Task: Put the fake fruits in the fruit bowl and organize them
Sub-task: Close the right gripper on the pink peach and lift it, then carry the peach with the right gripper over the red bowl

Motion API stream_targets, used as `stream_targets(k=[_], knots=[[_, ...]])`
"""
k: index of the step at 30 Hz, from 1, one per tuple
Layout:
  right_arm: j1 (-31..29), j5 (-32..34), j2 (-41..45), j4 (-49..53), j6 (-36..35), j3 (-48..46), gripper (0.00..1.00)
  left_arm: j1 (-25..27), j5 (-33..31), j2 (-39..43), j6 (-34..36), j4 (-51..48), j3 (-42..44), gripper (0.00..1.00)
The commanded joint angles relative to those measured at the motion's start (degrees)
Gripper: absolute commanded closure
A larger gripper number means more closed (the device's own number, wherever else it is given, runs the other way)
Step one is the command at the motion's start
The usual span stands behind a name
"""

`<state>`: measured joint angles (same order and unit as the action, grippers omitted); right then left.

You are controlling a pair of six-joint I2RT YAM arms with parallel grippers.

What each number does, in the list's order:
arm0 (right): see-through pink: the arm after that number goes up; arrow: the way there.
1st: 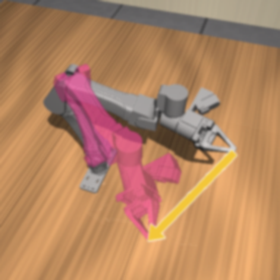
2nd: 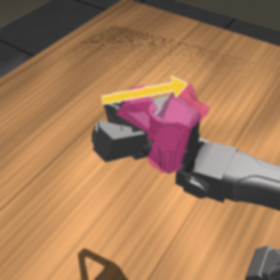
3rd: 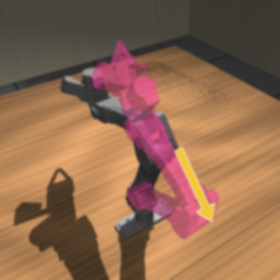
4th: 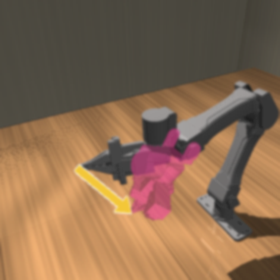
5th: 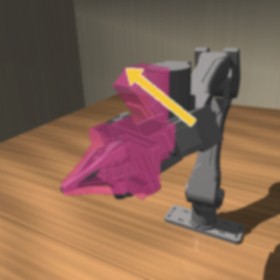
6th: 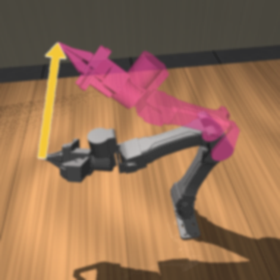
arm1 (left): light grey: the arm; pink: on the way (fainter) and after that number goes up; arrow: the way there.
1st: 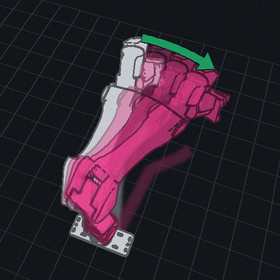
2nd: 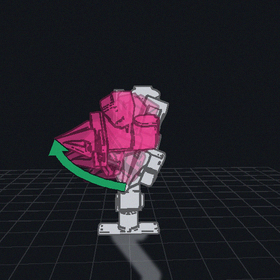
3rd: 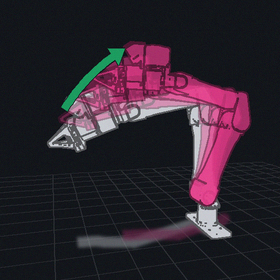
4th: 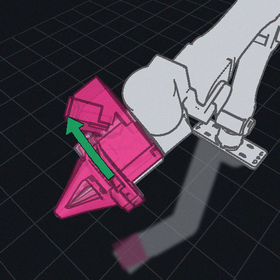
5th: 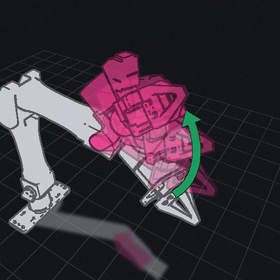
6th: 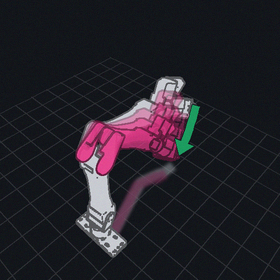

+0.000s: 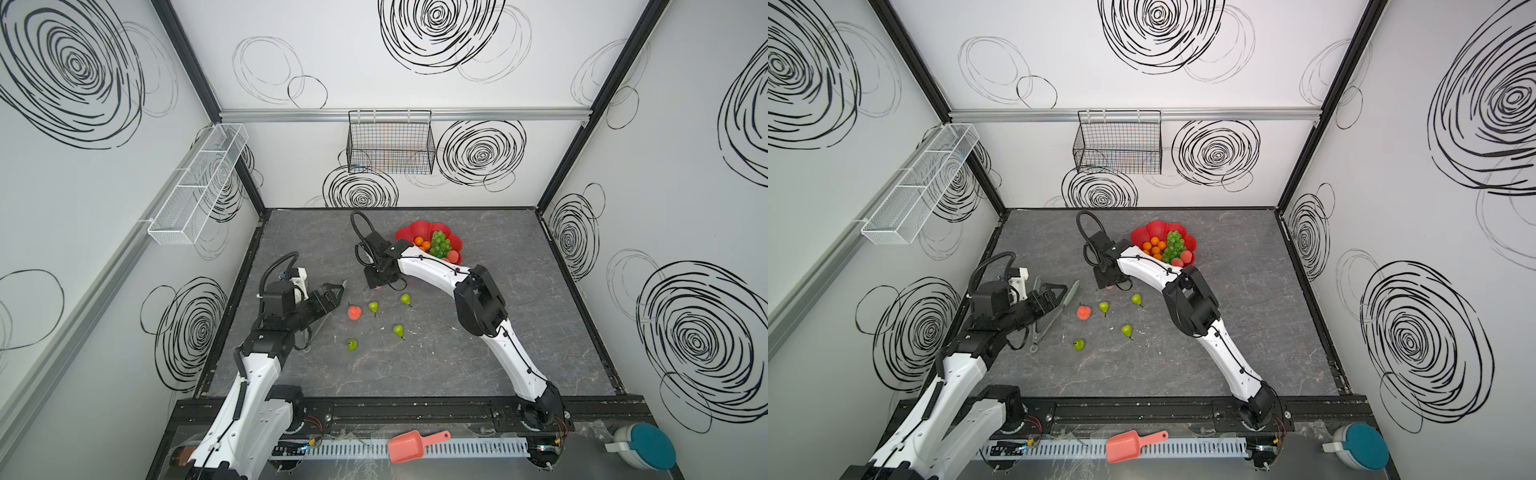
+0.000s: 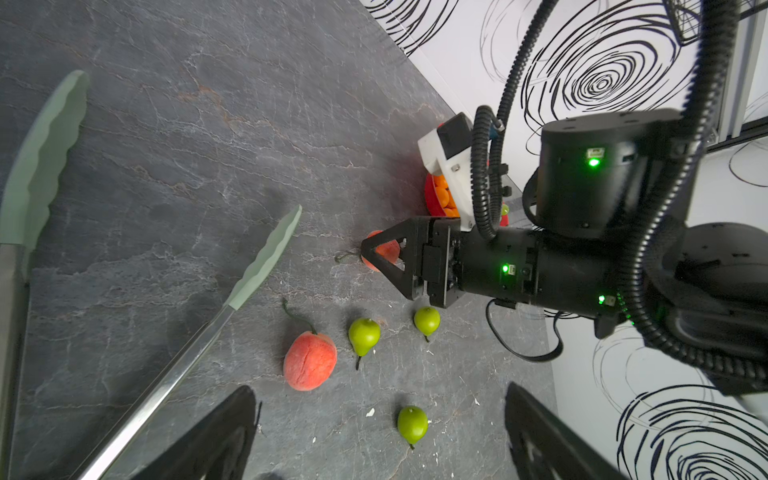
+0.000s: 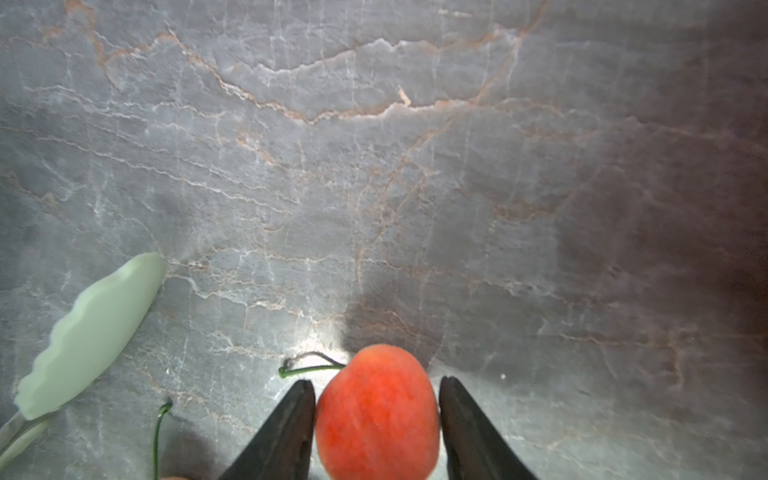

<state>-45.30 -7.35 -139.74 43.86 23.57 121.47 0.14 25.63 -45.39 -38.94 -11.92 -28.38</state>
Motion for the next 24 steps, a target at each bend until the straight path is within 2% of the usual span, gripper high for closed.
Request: stream_targets(k=[1,17,24], knots=[[0.21,0.3,-1.58,2.27,-0.37,1.73,0.47,-0.49,0.84,-0.29,0.78,2.34,0.53,0.04],[0.37,0.24,-0.74,2.71,-0.28,2.02,0.52,-0.41,0.91,-0.12,0.78,2.35,0.69,0.04],[1.17,-0.75,3.02,2.82,0.07,1.68,0.53,1.99,-0.22,-0.56,0.79,2.94,-0.08,0.04]])
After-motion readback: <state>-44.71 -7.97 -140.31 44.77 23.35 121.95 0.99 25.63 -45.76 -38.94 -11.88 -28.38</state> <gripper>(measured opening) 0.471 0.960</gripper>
